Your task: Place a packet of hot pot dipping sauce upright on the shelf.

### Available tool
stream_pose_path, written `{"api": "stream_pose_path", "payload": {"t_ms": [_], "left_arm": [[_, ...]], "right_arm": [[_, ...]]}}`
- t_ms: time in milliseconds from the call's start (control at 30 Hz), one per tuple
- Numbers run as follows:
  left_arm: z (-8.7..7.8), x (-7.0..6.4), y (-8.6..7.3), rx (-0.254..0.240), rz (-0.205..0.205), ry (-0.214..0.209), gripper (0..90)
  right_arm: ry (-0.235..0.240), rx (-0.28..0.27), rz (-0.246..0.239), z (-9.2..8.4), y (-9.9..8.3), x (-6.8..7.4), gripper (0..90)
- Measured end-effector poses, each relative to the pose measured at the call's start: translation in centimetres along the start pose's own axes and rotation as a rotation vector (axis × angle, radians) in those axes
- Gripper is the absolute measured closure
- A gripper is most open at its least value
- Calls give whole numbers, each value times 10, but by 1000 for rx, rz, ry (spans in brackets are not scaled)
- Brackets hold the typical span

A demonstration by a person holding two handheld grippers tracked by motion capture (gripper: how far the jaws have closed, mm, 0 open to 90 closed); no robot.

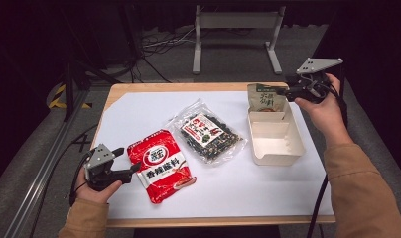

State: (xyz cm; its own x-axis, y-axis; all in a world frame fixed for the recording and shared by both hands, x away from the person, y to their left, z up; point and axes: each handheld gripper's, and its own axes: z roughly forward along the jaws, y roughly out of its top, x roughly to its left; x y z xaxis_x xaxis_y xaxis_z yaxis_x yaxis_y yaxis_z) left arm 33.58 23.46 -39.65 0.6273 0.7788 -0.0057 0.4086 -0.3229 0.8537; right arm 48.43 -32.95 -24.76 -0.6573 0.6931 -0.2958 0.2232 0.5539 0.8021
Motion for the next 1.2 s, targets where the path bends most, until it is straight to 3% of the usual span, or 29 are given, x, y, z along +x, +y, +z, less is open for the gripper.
{"api": "stream_pose_path", "payload": {"t_ms": [367,600,700,867,1000,1200], "left_arm": [[2,9,6,0,-1,19,210],[3,20,10,13,-32,31,235],[6,30,12,35,-62,53,247],[10,42,13,46,-97,54,233],[18,56,14,59,-140,33,200],[31,65,13,83,-166,8,197]], "right_arm": [[68,-43,28,-24,-2,31,394],[101,-64,26,-34,-4,46,389],[132,-67,17,-36,-5,55,378],[162,-68,8,-37,-6,63,362],[190,-69,-3,-36,-7,73,359],[213,-64,-3,-34,-8,82,357]]}}
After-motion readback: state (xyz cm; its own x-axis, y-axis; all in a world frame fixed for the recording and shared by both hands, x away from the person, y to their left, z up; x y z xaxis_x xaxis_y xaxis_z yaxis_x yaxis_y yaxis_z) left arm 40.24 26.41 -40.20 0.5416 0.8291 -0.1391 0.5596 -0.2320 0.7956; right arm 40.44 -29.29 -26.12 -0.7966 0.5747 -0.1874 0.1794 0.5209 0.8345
